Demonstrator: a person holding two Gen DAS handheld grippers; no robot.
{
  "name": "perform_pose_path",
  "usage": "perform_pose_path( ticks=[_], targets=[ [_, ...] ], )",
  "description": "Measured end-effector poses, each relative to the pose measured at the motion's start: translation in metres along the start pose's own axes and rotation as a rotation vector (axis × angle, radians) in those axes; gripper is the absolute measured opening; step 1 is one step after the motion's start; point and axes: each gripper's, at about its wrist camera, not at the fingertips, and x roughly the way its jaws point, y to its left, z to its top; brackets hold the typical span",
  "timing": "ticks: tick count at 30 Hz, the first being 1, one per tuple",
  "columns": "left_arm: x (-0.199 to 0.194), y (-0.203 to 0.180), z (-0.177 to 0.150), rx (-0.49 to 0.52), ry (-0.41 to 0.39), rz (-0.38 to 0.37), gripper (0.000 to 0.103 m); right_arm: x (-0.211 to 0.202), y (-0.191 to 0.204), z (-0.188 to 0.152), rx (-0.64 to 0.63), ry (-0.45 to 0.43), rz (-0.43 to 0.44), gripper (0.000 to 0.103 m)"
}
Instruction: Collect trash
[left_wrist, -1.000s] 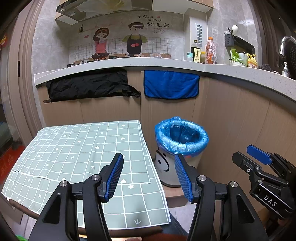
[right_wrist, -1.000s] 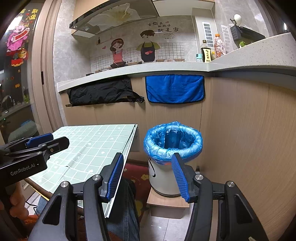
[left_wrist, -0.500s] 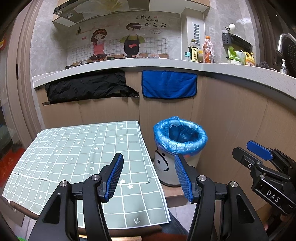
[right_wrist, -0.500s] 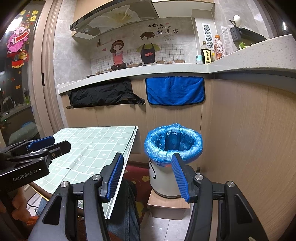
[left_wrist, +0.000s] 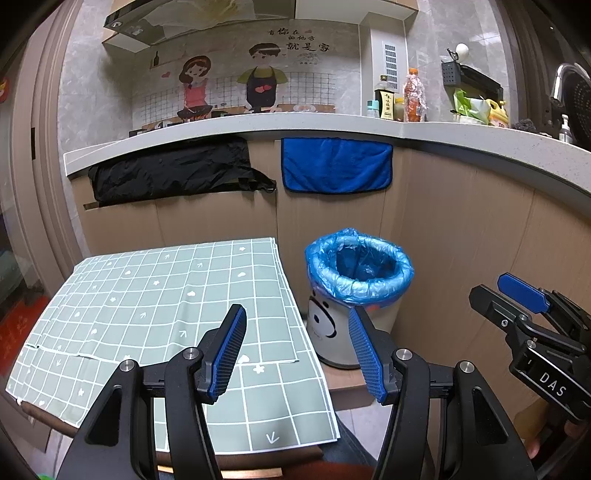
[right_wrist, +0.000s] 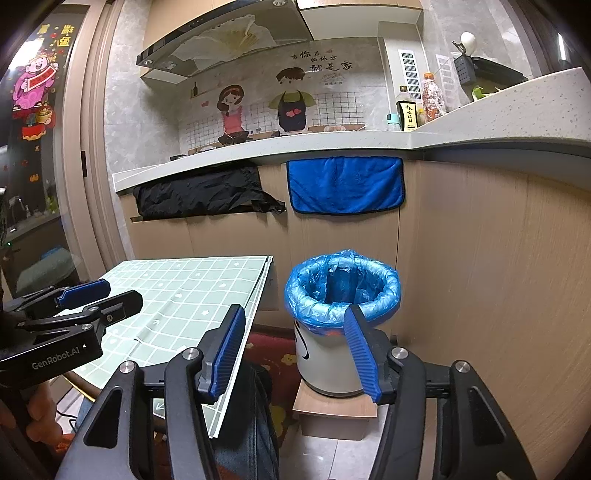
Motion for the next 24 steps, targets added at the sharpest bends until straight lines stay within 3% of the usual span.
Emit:
perform_pose_path(
  ticks=[24],
  targets=[
    [0.0001, 0.0042, 0.0001, -0.007, -0.001, -0.007, 0.058, 0.0031, 0.0014, -0.0012, -0.001, 0.014, -0.002, 0.054]
  ],
)
